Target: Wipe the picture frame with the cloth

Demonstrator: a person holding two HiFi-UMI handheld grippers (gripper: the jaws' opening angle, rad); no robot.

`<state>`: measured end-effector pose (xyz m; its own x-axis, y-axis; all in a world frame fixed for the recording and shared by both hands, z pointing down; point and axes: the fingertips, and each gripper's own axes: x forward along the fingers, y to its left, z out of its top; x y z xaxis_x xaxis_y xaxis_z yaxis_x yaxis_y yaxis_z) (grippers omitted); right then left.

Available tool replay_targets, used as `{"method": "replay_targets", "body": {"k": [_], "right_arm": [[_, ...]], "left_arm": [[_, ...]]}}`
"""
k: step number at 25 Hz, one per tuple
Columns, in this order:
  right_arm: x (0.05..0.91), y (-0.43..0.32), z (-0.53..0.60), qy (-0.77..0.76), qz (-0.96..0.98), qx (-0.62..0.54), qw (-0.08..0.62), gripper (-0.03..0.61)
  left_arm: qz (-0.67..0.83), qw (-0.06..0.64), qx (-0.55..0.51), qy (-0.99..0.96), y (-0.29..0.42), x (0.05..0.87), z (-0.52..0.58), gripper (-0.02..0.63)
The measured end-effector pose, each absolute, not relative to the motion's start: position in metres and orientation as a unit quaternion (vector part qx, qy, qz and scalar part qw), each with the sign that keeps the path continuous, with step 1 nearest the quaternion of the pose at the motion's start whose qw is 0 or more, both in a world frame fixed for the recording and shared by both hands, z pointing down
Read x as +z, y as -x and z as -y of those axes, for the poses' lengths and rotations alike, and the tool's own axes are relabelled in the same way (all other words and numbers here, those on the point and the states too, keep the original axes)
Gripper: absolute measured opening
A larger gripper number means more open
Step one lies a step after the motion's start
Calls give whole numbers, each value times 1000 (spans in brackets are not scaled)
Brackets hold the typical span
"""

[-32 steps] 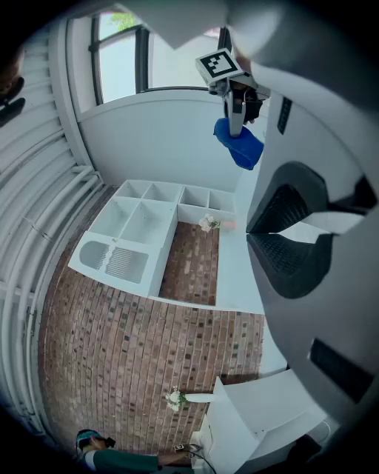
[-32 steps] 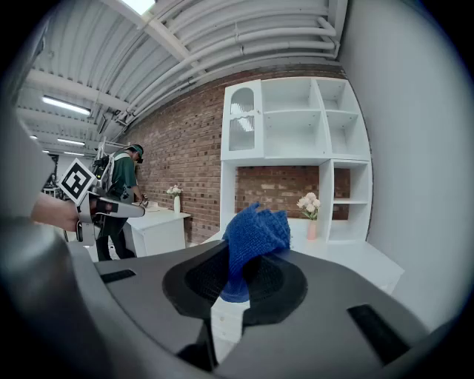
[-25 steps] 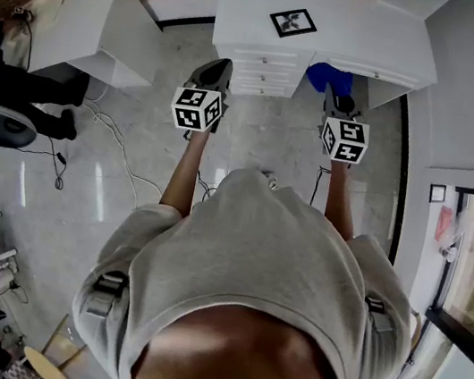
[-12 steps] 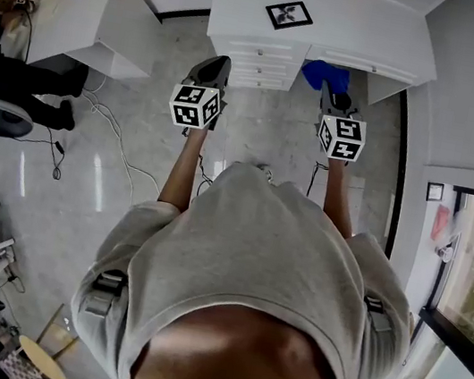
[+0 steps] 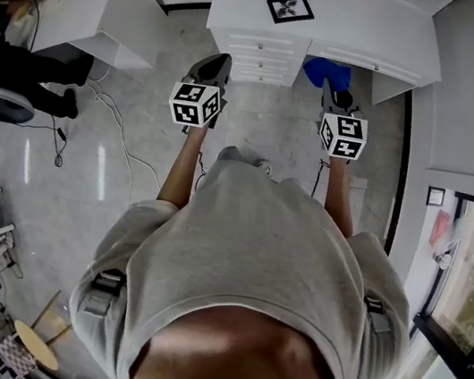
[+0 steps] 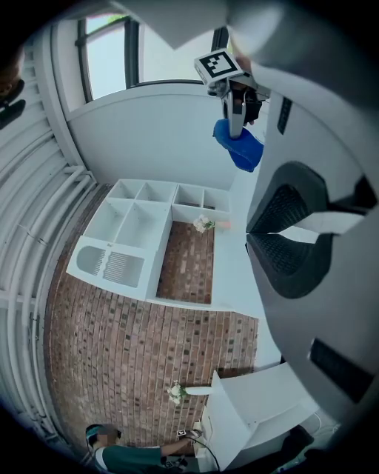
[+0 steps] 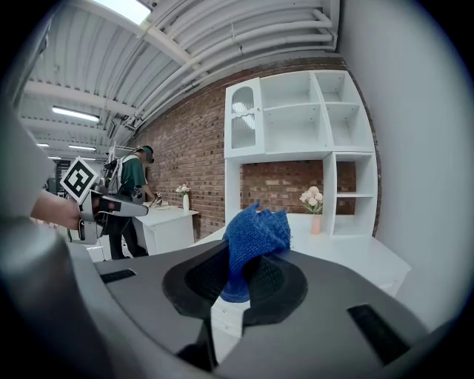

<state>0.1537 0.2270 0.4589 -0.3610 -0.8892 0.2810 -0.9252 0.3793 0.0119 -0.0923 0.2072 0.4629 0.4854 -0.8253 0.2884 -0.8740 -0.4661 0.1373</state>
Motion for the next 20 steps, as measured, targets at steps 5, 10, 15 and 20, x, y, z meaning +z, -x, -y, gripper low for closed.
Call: {"method": "replay_targets", "body": {"k": [5,10,15,20], "right_arm": [[467,-159,-226,-547,824,79,121,55],[469,-163,-224,-545,826,80,120,55],[472,-168,-223,-546,825,82,122,55],[475,-168,-219,-546,824,81,127,55]], "left_arm": [[499,129,95,-852,83,464,-204,17],[500,131,96,-851,78,467,-203,17],[498,134,96,-851,72,471,-201,17],[497,140,93,-851,72,477,-197,17]]}}
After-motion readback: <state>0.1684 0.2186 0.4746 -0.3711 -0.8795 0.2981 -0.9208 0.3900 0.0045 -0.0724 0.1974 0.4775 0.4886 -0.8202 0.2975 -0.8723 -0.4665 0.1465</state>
